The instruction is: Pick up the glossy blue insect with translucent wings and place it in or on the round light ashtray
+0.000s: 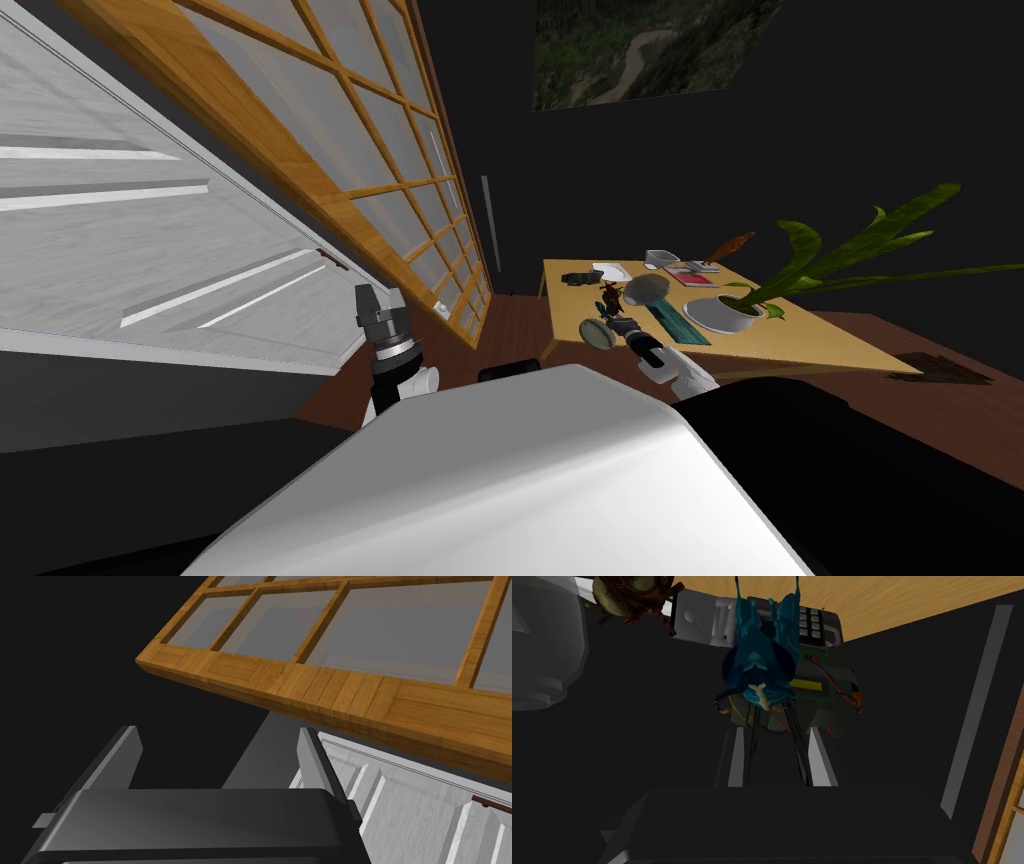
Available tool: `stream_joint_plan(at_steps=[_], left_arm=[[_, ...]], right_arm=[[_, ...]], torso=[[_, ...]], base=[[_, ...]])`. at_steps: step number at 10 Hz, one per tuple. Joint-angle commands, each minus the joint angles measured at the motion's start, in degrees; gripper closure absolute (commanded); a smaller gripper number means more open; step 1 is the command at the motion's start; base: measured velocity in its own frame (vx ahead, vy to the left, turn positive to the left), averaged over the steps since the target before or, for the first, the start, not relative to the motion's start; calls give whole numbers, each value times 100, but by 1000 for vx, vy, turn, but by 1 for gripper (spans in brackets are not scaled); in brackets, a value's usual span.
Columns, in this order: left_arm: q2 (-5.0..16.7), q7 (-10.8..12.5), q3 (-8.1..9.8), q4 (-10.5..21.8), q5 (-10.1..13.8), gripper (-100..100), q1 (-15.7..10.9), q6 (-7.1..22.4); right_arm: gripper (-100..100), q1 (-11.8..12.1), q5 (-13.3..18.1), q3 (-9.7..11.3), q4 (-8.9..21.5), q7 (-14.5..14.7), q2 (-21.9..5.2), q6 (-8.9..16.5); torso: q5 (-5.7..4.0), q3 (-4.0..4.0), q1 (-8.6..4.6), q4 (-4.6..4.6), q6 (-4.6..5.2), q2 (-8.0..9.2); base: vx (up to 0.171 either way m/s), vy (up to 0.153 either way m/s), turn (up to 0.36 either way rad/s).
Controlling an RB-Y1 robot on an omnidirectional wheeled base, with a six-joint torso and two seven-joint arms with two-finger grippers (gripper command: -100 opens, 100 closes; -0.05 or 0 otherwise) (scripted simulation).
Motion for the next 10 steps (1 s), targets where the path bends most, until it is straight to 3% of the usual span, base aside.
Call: stream_joint_plan(at_steps=[1,2,3,7,8,9,10], left_arm=[[0,0,0,0,0,0,0,0],[0,0,0,0,0,0,0,0],[0,0,0,0,0,0,0,0],[0,0,0,0,0,0,0,0],[0,0,0,0,0,0,0,0],[0,0,0,0,0,0,0,0],[0,0,0,0,0,0,0,0]], right_arm=[[100,172,-25,88,19,-1,141,4],[100,54,-4,38,114,24,112,-42],[-100,74,-1,47,142,40,133,-60],[-100,74,0,47,140,40,131,-57],[0,74,0,47,140,40,131,-57],[-100,202,4,56,117,-122,30,-110],[-100,266,7,61,105,-202,-20,-137]], torso=[[0,0,0,0,0,0],[-2,-1,-2,-1,2,-2],[7,0,-3,6,-9,-5],[6,-2,-5,5,-10,-9],[6,-2,-5,5,-10,-9],[6,-2,-5,5,-10,-9],[7,-7,-5,3,-9,-19]], base=[[10,28,-107],[-2,15,-38],[0,0,0],[0,0,0],[0,0,0],[40,1,-18],[64,3,-23]])
